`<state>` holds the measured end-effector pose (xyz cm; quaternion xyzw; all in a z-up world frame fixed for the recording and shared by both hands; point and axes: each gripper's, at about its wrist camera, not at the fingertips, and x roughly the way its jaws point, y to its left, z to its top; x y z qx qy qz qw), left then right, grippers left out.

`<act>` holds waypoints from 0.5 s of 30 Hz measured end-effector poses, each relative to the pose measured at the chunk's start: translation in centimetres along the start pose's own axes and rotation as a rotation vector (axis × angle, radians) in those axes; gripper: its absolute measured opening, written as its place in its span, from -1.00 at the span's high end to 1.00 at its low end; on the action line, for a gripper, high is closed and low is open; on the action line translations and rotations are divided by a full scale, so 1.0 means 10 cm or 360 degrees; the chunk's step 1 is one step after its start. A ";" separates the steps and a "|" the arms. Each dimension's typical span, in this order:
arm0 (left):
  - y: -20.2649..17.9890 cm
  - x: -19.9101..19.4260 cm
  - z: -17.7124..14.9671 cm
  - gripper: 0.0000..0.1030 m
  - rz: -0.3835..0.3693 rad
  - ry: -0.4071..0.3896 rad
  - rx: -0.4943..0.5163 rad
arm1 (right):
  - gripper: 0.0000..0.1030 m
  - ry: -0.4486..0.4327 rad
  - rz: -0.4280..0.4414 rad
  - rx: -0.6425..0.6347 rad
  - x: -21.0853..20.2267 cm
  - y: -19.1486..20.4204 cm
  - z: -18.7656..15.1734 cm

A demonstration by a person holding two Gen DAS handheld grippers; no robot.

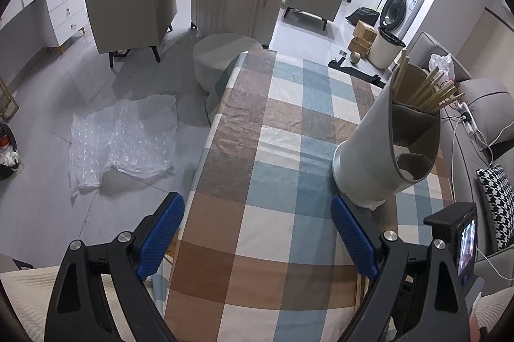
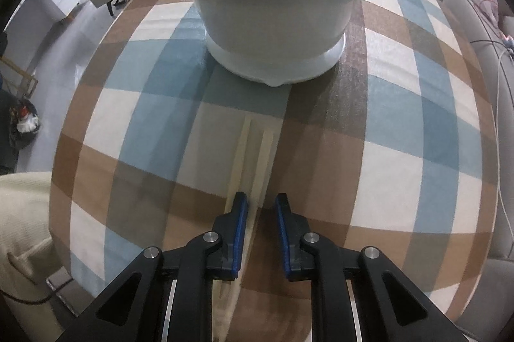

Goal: Organize utensils
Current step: 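Lower the right tool onto the remaining chopsticks and close on one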

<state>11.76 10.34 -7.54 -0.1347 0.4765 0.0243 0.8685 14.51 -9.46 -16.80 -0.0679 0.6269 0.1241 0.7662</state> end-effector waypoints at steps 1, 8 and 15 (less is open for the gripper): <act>0.01 0.01 0.00 -0.74 0.0004 0.0004 0.0000 | 0.63 -0.0011 0.0002 0.0001 0.01 0.01 0.02; 0.01 0.07 -0.02 -0.74 0.0068 0.0021 0.0032 | 0.56 -0.0119 -0.0051 -0.0062 0.03 0.11 0.14; -0.05 0.18 -0.02 -0.74 0.0155 0.0074 0.0061 | 0.89 -0.0171 0.0001 -0.0027 0.03 0.04 0.18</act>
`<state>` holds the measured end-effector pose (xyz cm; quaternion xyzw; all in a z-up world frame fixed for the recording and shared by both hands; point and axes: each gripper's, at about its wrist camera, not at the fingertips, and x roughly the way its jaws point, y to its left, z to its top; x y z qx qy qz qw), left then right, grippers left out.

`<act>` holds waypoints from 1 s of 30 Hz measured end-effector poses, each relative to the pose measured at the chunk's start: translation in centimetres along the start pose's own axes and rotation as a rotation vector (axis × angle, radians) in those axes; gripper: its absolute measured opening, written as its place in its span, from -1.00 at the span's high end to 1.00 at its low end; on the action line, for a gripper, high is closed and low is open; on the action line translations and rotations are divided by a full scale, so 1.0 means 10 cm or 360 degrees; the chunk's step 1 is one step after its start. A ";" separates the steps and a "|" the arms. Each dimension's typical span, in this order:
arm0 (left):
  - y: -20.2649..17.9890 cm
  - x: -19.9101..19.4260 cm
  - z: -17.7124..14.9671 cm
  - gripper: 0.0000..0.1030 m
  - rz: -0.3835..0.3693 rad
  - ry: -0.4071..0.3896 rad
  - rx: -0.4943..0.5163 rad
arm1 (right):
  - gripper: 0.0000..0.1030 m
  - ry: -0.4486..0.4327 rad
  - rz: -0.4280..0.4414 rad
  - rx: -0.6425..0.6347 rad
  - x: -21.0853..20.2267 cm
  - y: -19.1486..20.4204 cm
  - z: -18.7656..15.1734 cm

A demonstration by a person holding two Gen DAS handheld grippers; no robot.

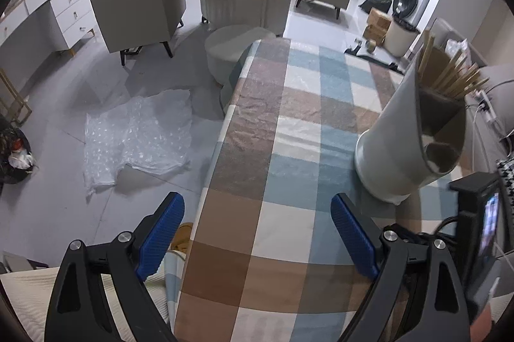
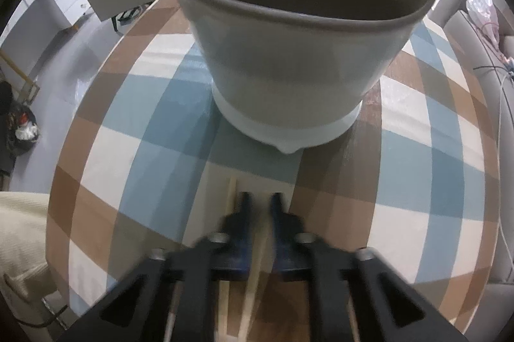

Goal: Organize utensils
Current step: 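Lower the right tool onto the remaining chopsticks and close on one, then lower the left tool and close on the last chopstick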

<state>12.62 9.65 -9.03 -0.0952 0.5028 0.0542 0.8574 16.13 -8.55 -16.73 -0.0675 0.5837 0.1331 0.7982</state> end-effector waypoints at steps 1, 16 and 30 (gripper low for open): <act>-0.02 0.01 0.00 -0.74 0.0003 0.0010 0.0007 | 0.89 -0.0008 0.0026 0.0036 -0.02 -0.05 -0.01; -0.85 0.44 -0.27 -0.73 -0.0178 0.0403 0.0245 | 0.90 -0.0244 0.0464 0.0790 -0.59 -1.31 -0.44; -1.16 0.71 -0.42 -0.31 -0.0147 0.0559 0.0340 | 0.90 -0.0422 0.0647 0.1000 -0.97 -1.81 -0.60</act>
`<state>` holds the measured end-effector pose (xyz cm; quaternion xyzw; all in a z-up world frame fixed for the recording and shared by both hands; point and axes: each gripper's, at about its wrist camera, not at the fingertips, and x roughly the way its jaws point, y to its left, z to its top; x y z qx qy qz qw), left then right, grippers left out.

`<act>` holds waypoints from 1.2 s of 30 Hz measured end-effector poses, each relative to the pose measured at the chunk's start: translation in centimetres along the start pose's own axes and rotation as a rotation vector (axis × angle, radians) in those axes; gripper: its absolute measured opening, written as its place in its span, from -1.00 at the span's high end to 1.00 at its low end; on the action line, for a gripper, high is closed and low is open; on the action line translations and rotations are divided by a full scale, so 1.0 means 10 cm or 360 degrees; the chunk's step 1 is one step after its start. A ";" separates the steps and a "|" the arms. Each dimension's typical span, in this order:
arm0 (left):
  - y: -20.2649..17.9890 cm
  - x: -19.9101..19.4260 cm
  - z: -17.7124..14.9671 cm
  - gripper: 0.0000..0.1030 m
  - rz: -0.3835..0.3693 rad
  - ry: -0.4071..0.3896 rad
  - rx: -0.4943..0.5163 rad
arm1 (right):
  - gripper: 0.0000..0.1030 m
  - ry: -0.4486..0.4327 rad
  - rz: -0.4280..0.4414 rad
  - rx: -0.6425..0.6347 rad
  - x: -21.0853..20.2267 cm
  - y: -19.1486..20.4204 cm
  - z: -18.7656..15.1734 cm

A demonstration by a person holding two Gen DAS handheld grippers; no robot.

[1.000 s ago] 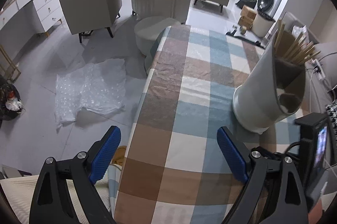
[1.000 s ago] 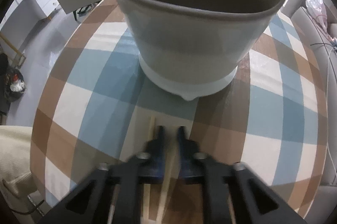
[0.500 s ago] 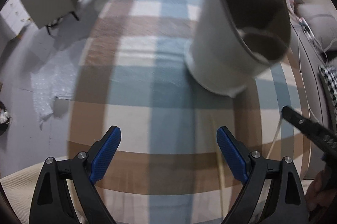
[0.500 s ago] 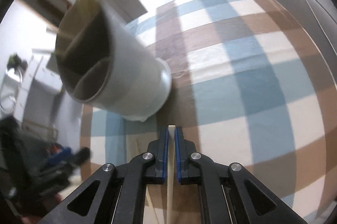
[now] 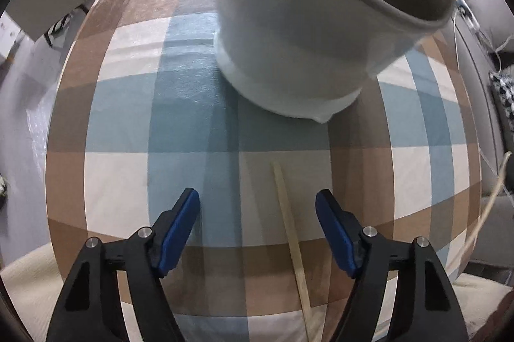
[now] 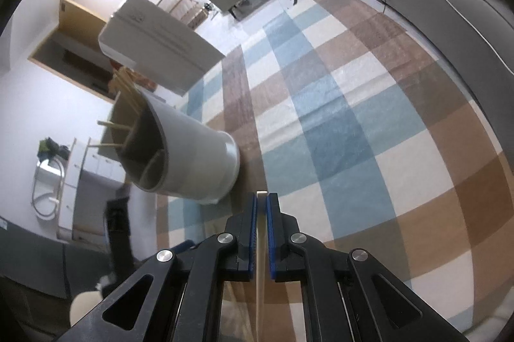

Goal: Organize utensils
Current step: 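Lower the left tool and close on the last chopstick, then carry both held chopsticks up above the white holder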

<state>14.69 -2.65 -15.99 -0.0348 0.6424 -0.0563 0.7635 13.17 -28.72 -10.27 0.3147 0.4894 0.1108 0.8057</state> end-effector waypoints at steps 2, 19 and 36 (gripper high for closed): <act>-0.05 0.00 -0.02 -0.17 0.0080 -0.0004 0.0020 | 0.90 -0.0020 0.0015 -0.0005 -0.05 0.01 0.01; -0.04 -0.43 -0.31 0.98 -0.0066 -0.0181 -0.0110 | 0.90 -0.0173 0.0013 -0.0066 -0.41 0.10 0.00; 0.06 -1.23 -0.28 0.99 -0.0289 -0.0651 -0.0044 | 0.90 -0.0349 -0.0112 -0.0445 -0.56 0.64 -0.50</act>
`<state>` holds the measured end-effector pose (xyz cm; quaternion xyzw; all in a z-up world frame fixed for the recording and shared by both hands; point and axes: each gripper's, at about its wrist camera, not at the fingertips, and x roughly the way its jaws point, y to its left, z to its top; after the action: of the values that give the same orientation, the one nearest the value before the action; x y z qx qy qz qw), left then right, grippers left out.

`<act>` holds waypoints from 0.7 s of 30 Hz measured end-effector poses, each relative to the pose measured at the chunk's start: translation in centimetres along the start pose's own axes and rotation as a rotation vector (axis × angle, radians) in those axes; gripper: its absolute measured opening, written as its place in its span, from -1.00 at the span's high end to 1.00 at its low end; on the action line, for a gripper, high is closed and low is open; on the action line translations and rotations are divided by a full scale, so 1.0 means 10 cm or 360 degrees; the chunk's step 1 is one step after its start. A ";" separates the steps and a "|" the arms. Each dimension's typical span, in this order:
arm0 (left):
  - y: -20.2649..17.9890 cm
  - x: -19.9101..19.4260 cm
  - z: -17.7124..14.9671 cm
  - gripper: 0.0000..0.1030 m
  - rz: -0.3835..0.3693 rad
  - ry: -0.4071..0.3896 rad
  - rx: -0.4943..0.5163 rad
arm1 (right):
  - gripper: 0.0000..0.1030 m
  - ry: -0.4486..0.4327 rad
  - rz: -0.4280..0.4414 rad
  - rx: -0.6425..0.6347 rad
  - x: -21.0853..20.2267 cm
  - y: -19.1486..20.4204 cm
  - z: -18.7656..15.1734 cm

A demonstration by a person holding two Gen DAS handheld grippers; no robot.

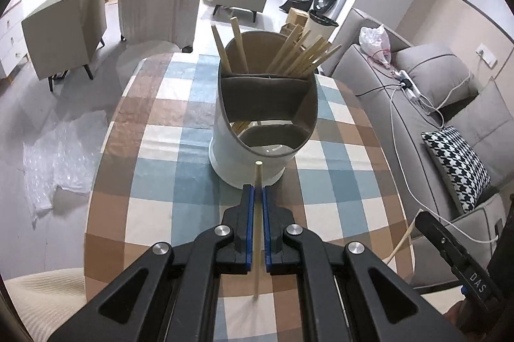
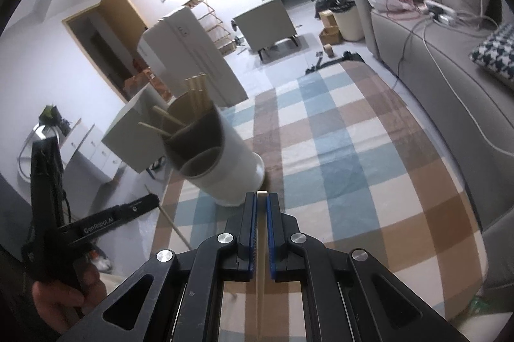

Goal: Organize utensils
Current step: 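Carry both held chopsticks up above the white holder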

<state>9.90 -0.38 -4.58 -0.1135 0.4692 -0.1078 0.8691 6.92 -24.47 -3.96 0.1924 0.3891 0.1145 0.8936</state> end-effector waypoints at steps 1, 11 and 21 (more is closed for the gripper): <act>0.01 -0.01 0.00 0.99 -0.0009 0.0000 0.0003 | 0.90 -0.0003 -0.0003 -0.0011 -0.01 0.03 -0.01; -0.09 -0.29 -0.02 0.99 -0.0060 -0.0024 0.0135 | 0.90 -0.0143 -0.0014 -0.0128 -0.20 0.35 0.14; -0.16 -0.81 0.42 0.99 -0.0125 -0.0164 0.0184 | 0.90 -0.0320 0.0047 -0.0218 -0.32 0.68 0.65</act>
<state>8.97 0.87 4.57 -0.0868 0.4121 -0.1628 0.8923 9.23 -21.12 5.10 0.1472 0.2860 0.1340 0.9373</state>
